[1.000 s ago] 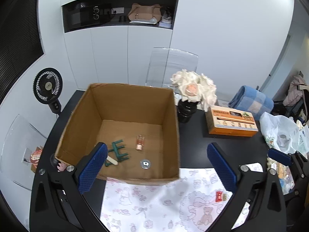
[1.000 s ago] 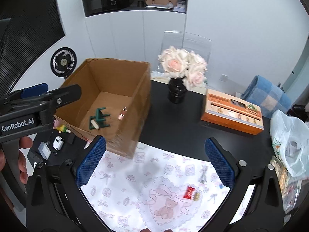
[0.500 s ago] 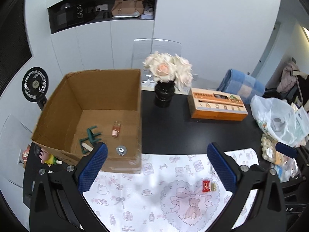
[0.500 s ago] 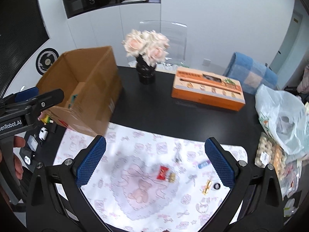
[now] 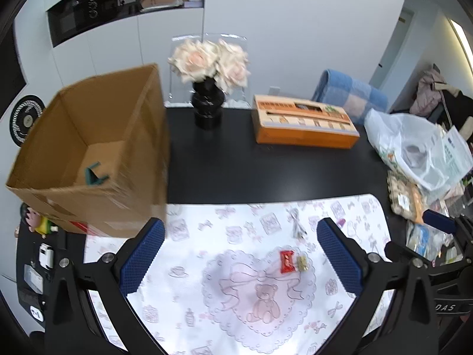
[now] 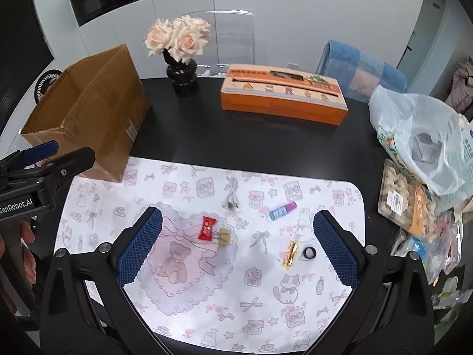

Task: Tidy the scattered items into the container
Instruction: 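Move both tools back from the box over the mat, then grasp the red candy packet with the left gripper while the right grasps the gold star clip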

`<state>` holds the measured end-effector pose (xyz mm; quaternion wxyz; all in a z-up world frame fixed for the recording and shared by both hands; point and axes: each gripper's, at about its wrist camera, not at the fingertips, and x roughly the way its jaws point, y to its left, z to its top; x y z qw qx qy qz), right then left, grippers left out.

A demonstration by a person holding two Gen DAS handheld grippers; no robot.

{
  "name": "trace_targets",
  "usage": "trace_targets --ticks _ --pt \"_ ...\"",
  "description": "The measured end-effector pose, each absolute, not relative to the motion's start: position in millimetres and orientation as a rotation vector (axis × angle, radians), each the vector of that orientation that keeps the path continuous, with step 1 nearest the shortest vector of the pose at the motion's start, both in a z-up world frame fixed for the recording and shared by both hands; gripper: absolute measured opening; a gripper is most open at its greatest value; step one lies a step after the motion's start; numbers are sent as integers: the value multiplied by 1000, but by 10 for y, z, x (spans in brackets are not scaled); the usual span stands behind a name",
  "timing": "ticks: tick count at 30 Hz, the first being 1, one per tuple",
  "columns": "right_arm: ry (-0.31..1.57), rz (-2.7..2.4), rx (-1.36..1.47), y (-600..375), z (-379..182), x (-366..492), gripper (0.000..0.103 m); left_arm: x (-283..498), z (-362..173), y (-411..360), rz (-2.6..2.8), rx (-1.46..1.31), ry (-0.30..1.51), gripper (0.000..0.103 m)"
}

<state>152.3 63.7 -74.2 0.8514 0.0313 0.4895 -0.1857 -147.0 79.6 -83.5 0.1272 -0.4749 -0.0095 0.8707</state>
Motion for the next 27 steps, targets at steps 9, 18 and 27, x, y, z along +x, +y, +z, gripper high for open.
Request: trace_targets --ticks 9,18,27 --pt "1061 -421 122 300 -1056 1182 103 -1303 -1246 1177 2439 -1417 -46 103" --pt "1087 -431 173 53 -1371 975 103 -1242 -1612 1423 2398 -1467 -4 103" --pt "1132 -404 221 -111 -1867 909 103 -1220 -2038 1599 2363 -1541 41 103"
